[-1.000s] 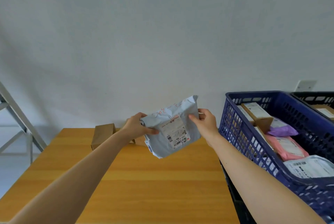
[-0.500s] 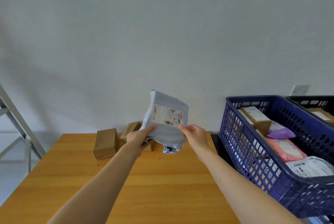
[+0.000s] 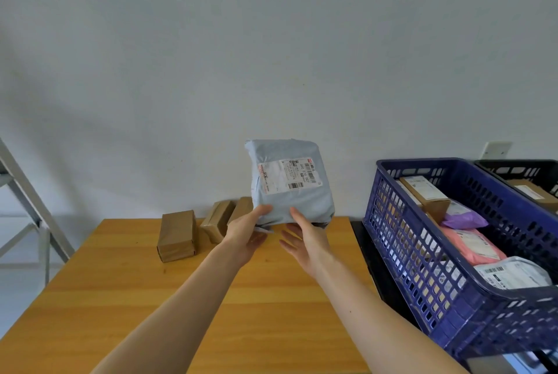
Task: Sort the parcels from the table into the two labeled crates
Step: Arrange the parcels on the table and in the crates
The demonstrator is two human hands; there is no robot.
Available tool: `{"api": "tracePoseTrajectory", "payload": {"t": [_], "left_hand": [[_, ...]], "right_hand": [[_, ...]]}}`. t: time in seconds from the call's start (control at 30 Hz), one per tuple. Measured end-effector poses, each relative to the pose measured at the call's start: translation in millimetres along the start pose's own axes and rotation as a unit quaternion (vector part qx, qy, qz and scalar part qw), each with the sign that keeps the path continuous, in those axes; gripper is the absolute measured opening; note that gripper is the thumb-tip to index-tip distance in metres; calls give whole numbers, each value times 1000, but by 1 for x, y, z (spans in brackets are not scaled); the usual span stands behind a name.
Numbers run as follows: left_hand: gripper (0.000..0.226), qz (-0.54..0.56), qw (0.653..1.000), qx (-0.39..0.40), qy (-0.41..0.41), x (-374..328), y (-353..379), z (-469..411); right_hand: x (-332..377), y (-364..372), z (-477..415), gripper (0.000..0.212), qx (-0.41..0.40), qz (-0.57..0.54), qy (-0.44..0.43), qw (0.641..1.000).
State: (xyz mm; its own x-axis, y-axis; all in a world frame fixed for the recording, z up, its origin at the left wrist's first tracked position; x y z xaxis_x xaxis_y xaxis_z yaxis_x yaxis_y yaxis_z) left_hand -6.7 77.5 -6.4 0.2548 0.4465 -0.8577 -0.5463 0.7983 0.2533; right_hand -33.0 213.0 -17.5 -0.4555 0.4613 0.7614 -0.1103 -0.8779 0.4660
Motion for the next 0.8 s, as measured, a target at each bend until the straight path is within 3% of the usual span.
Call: {"api": "tracePoseTrajectory", "payload": {"t": [0.17, 0.33, 0.43, 0.53, 0.67, 0.8], "left_hand": [[45, -58, 997, 42, -5, 7, -1, 2], [46, -108, 992, 69, -4, 8, 1, 8], [67, -120, 989, 77, 25, 1, -2, 8], [90, -101, 992, 6, 81, -23, -29, -1], [81, -152, 964, -84, 201, -62, -70, -9], [65, -224, 937, -68, 258, -82, -78, -10]], "right_hand": [[10, 3, 5, 30, 0, -42, -48, 998], [16, -1, 5, 35, -32, -61, -67, 995], [25, -10, 3, 32, -39, -52, -69, 996], [35, -25, -1, 27, -18, -5, -71, 997], [36, -47, -8, 23, 5, 41, -66, 997], [29, -56, -12, 28, 14, 66, -61, 996]]}}
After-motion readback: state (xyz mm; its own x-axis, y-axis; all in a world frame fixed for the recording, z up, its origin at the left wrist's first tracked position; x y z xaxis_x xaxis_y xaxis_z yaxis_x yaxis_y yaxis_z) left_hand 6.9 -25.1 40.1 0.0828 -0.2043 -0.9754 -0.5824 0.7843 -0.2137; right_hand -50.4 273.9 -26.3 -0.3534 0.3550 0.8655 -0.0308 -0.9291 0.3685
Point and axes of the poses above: each hand's wrist, its own z-axis away from the middle knuckle, its own y-axis out of the palm, x = y × z, the point moved 9 cm from there along -z, towards the middle knuckle, and after that the axes turned 9 degrees about -x, right-handed, at the moved point
